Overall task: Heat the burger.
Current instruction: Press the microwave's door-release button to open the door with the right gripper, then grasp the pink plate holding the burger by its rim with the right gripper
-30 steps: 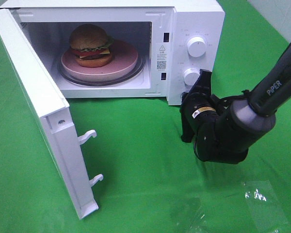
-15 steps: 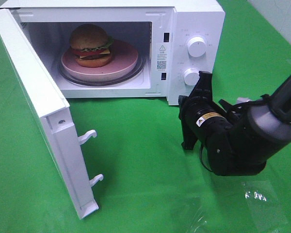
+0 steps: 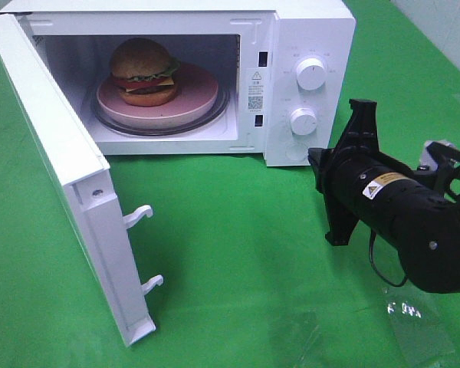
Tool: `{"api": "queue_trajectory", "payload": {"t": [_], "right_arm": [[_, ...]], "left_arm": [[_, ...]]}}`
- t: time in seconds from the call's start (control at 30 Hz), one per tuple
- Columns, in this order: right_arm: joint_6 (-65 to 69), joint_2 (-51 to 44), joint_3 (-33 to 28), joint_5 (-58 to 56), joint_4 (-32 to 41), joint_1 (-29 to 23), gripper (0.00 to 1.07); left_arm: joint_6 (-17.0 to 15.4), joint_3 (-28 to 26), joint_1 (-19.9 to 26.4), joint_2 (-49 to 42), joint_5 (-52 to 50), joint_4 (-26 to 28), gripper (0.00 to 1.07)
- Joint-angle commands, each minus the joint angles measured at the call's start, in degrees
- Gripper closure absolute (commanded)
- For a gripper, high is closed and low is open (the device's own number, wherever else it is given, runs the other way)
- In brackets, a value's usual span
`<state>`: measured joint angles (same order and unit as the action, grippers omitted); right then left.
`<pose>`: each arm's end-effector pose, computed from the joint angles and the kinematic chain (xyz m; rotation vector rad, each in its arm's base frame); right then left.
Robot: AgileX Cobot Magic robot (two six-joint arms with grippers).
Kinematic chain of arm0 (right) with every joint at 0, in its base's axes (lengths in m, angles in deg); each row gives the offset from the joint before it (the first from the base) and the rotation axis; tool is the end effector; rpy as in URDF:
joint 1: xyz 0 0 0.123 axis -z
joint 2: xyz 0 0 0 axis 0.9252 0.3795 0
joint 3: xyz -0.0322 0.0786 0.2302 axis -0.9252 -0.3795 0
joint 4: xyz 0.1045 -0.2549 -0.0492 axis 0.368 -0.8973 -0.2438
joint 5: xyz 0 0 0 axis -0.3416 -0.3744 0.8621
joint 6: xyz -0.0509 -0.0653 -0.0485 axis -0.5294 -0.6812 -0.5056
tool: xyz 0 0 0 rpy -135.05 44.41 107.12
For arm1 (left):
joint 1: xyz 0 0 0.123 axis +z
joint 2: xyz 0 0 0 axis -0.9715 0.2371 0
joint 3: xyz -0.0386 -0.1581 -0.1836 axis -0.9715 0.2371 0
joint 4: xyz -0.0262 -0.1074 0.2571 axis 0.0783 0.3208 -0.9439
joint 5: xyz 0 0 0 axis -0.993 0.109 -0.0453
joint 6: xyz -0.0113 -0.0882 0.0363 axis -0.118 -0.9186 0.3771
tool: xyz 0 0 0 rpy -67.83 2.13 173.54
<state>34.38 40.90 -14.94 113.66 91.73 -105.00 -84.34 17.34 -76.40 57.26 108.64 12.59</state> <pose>0.2496 0.1415 0.0709 1.3770 1.5371 1.2699 0.0627 -0.0070 0.2946 0.0963 2.0069 -0.0415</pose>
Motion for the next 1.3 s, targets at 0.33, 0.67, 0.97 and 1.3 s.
{"api": "queue_trajectory", "payload": {"t": [0.33,0.67,0.97,1.3], "right_arm": [[-28.4,-12.9,0.5,-18.3,-0.6,0.1,1.02],[-60.3,-15.6,5.8,-40.0,-0.7,0.1,0.99],[-75.3,-15.6,12.0,-56.7,-0.9,0.1,0.99],[-78.0,-15.6,15.1,-69.2,-11.0,0.1,0.99]], "left_arm": [[0.0,0.2,0.2,-1.1,-0.6,0.1,0.08],[0.0,0.2,0.2,-1.1,-0.6,0.1,0.08],[0.0,0.2,0.2,-1.1,-0.6,0.1,0.08],[0.0,0.2,0.2,-1.1,-0.6,0.1,0.08]]}}
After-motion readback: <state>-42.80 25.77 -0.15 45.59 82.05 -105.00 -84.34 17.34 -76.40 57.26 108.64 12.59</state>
